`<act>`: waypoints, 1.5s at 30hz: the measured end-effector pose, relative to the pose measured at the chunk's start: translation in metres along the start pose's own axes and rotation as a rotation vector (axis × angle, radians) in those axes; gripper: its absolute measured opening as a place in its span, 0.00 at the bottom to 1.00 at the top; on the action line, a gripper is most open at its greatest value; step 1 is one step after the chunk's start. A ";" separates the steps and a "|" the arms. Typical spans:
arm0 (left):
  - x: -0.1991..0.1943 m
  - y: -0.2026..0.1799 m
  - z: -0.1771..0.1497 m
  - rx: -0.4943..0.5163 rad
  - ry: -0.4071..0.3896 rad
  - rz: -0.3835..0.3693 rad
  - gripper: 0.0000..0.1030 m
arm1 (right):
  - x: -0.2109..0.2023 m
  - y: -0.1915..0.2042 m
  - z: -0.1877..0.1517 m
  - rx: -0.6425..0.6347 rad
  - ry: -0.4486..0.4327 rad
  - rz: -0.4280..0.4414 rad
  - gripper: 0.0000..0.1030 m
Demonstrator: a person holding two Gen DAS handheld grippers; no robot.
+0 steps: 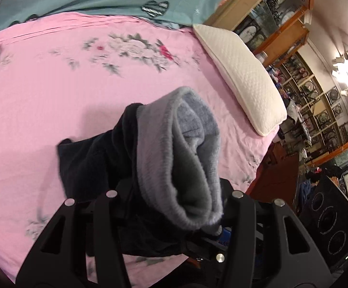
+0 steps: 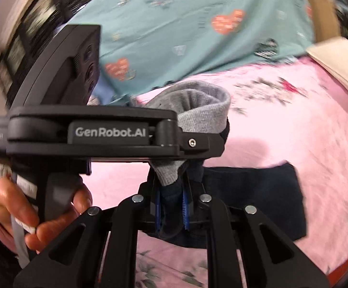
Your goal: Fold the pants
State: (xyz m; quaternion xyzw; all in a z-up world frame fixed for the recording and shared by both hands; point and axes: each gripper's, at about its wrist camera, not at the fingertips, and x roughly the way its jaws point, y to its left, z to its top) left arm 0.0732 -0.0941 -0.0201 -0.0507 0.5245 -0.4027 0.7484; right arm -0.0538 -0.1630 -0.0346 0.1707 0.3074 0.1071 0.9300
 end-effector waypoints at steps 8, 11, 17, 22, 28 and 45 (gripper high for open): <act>0.132 -0.033 -0.007 0.056 0.126 0.083 0.49 | 0.008 -0.121 -0.035 0.290 0.092 -0.045 0.14; 0.158 -0.036 -0.016 0.116 0.140 0.154 0.57 | 0.026 -0.154 -0.050 0.375 0.141 -0.019 0.17; 0.133 -0.055 -0.017 0.218 0.128 0.178 0.89 | 0.008 -0.188 -0.050 0.479 0.180 0.053 0.44; 0.074 -0.028 -0.020 0.190 -0.001 0.238 0.96 | -0.034 -0.193 -0.036 0.383 0.179 -0.001 0.59; 0.051 0.025 -0.031 0.015 -0.013 0.269 0.96 | -0.026 -0.195 -0.011 0.419 0.194 0.081 0.67; 0.064 0.057 -0.045 -0.046 0.079 0.393 0.96 | 0.014 -0.170 0.025 0.407 0.329 -0.029 0.72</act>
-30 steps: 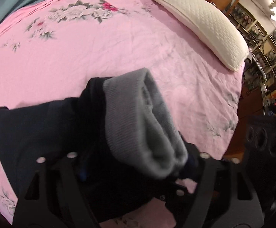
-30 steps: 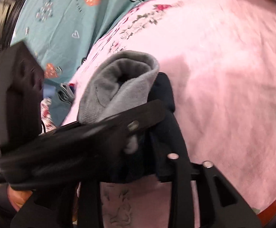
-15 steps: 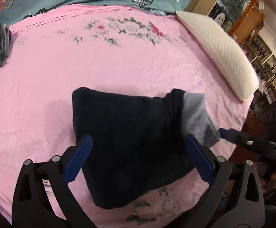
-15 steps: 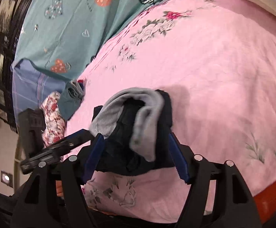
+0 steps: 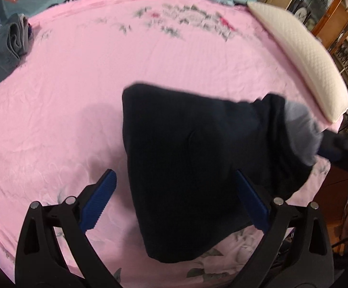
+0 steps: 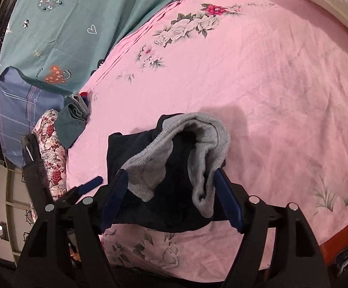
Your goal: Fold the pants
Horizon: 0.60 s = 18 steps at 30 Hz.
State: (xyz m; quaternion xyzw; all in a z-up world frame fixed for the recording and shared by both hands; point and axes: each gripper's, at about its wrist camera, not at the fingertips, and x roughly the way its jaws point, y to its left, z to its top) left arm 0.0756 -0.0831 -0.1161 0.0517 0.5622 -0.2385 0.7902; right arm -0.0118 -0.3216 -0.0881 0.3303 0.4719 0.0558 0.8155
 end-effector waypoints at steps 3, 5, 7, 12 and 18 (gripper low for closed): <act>0.011 0.003 -0.002 -0.009 0.033 0.002 0.96 | -0.006 -0.006 0.001 0.062 -0.013 0.016 0.72; 0.014 0.006 -0.002 -0.021 0.044 -0.012 0.96 | -0.014 -0.006 0.001 0.074 -0.040 0.005 0.72; 0.018 0.006 -0.002 -0.023 0.055 -0.014 0.96 | -0.020 -0.003 0.002 0.055 -0.066 -0.022 0.72; 0.023 0.005 -0.002 -0.026 0.066 -0.024 0.96 | -0.016 0.008 0.001 -0.015 -0.077 -0.089 0.72; 0.027 0.007 -0.001 -0.033 0.072 -0.037 0.98 | 0.014 -0.005 -0.003 -0.058 -0.022 -0.205 0.72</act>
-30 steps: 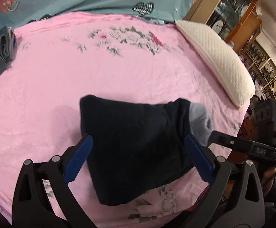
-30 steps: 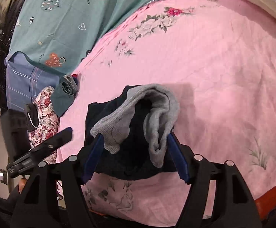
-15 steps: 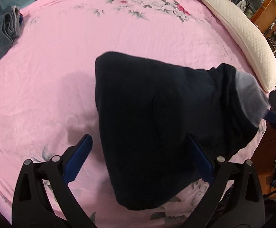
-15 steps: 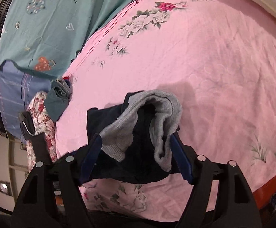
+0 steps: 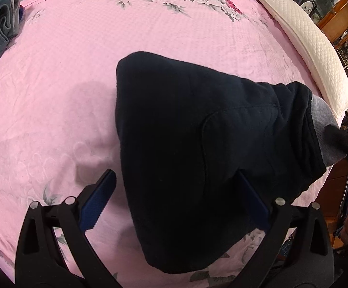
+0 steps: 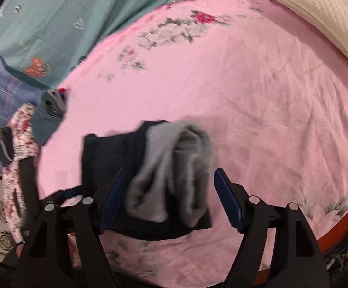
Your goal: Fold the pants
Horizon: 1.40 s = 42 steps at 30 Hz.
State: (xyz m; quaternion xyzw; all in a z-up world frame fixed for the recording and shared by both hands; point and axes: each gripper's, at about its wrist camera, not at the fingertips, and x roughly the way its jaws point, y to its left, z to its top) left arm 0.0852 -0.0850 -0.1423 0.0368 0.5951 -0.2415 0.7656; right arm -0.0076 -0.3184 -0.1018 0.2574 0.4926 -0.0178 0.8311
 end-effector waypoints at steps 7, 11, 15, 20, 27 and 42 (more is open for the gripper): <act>-0.001 0.005 -0.003 -0.002 0.004 -0.014 0.98 | 0.031 -0.040 0.001 0.173 0.121 0.172 0.72; -0.007 0.009 -0.003 -0.004 -0.012 -0.013 0.98 | 0.027 -0.038 0.005 0.190 0.130 0.222 0.24; -0.017 0.022 -0.005 -0.033 -0.033 -0.019 0.98 | -0.001 0.005 0.014 0.017 0.087 0.204 0.19; -0.044 0.056 -0.013 -0.116 -0.081 0.001 0.98 | -0.022 0.040 0.027 0.029 0.111 0.517 0.19; -0.067 0.076 -0.020 -0.132 -0.109 0.056 0.97 | 0.020 -0.019 0.013 0.207 0.202 0.442 0.19; -0.006 -0.003 0.003 0.117 -0.067 -0.021 0.97 | -0.007 -0.025 0.013 0.044 0.104 0.226 0.45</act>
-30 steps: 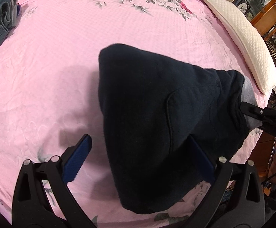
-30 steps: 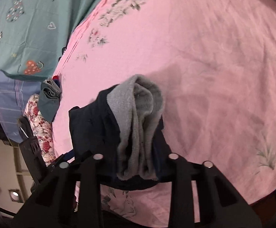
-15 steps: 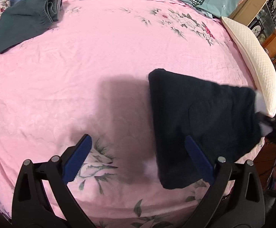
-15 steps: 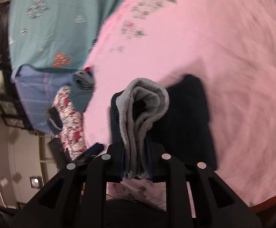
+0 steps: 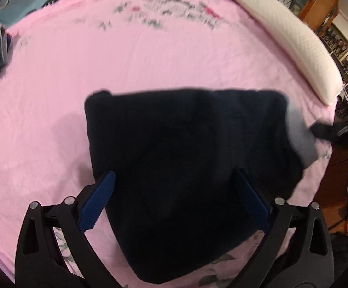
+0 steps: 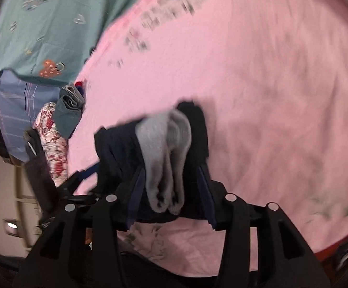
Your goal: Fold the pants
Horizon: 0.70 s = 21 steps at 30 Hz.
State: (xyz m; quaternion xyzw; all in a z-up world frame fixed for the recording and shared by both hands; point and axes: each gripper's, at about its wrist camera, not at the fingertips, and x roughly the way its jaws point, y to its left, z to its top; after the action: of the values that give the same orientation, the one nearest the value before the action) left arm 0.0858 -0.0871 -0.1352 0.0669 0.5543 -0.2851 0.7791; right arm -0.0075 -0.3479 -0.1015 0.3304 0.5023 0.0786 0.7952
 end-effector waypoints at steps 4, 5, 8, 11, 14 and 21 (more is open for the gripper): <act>0.004 0.002 0.003 -0.023 -0.005 -0.001 0.98 | -0.023 0.047 0.010 -0.171 -0.109 0.117 0.44; 0.004 0.001 0.003 -0.022 -0.004 0.004 0.98 | -0.017 0.055 0.012 -0.198 -0.107 0.155 0.44; 0.001 0.000 -0.001 -0.023 -0.009 0.008 0.98 | 0.021 0.054 0.016 -0.228 -0.067 0.143 0.44; 0.004 0.000 -0.004 -0.008 -0.009 0.008 0.98 | 0.064 0.017 0.017 -0.209 -0.035 -0.003 0.16; 0.009 -0.001 -0.008 0.012 -0.012 0.022 0.98 | 0.070 -0.026 0.017 -0.074 -0.033 0.130 0.13; -0.023 0.003 -0.003 -0.011 -0.051 0.027 0.98 | 0.046 0.019 0.018 -0.189 -0.021 -0.022 0.25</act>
State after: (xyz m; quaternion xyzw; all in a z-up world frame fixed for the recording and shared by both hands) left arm 0.0794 -0.0752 -0.1164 0.0627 0.5348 -0.2731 0.7972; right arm 0.0344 -0.3206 -0.1195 0.2491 0.4878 0.1136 0.8289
